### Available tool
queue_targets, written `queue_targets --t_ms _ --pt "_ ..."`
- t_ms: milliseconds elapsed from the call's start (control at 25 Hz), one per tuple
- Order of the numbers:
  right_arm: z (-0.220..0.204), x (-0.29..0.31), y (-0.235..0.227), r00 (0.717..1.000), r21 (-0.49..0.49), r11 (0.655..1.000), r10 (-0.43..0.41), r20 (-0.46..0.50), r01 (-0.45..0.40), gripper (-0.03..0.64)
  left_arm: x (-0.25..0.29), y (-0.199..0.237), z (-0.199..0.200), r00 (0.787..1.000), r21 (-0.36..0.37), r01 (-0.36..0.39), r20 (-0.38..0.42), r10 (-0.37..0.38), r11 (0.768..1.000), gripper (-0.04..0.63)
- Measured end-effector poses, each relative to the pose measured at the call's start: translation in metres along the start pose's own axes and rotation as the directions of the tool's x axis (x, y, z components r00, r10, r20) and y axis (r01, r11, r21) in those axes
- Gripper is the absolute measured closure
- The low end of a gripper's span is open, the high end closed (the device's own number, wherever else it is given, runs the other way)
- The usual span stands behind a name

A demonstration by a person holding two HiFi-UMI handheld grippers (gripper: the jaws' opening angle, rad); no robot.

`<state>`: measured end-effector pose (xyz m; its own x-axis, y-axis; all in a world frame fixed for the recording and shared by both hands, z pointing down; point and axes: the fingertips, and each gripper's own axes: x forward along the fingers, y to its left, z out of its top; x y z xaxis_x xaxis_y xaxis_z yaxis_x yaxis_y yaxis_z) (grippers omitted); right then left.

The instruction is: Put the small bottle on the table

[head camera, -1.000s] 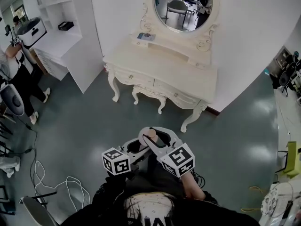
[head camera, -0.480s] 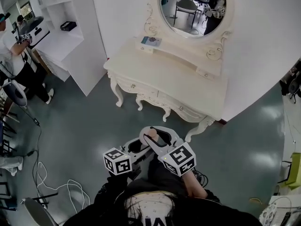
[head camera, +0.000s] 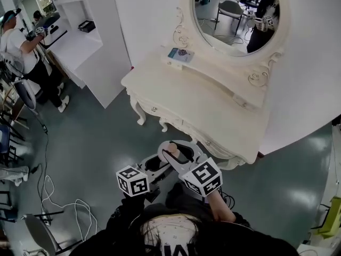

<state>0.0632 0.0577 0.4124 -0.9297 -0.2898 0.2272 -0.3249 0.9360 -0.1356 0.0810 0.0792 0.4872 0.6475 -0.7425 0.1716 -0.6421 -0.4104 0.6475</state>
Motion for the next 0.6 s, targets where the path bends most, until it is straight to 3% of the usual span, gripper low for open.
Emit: queue_targets --t_ms 240,600 --pt "0.007 0.008 -0.041 0.999 -0.003 0.999 0.033 0.023 -0.033 0.469 0.035 0.016 0.021 0.999 0.011 -0.035 0.016 0.035 0.999 0.345" --pt "0.008 0.01 -0.076 0.999 0.017 1.0 0.013 0.047 -0.013 0.469 0.064 0.028 0.031 0.999 0.026 -0.035 -0.02 0.035 0.999 0.345"
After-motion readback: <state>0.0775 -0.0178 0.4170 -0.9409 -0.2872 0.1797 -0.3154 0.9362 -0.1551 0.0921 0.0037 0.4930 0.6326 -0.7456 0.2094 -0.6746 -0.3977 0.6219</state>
